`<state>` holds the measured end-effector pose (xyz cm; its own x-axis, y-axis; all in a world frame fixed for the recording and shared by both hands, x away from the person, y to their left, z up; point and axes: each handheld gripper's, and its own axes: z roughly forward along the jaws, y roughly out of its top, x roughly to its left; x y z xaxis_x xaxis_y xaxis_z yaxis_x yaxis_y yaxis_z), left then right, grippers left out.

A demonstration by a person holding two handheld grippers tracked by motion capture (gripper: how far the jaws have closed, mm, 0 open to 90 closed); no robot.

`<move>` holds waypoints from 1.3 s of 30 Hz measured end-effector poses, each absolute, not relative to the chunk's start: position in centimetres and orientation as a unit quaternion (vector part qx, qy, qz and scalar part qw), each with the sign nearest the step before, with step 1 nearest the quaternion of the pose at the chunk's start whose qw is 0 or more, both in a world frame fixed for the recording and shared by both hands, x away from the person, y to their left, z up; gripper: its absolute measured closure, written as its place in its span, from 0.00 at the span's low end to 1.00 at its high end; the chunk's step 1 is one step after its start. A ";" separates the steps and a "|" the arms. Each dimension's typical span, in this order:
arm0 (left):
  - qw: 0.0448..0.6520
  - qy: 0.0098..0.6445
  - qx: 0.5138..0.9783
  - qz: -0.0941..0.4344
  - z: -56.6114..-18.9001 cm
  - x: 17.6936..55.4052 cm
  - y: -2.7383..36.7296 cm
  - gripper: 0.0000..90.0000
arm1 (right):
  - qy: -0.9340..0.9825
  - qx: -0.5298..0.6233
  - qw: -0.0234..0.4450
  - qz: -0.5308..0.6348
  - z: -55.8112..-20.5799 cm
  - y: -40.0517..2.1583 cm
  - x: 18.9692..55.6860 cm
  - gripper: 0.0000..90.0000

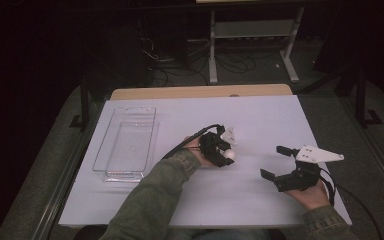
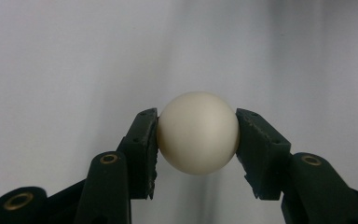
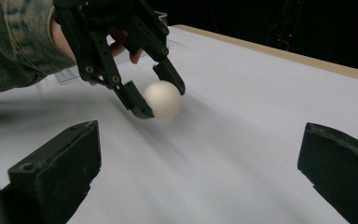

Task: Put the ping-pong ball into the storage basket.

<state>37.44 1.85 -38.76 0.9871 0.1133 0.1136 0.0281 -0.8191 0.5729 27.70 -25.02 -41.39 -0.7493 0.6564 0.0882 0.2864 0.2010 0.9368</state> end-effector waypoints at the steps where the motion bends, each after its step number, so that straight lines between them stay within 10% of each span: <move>1: 0.300 0.038 0.950 0.074 -38.5 37.4 2.0 0.56 | 0.757 0.311 0.168 0.550 -41.4 -25.0 27.7 0.00; 39: 0.348 0.056 0.929 0.110 -31.3 36.3 7.7 0.56 | 0.758 0.313 0.170 0.547 -41.4 -25.0 27.6 0.00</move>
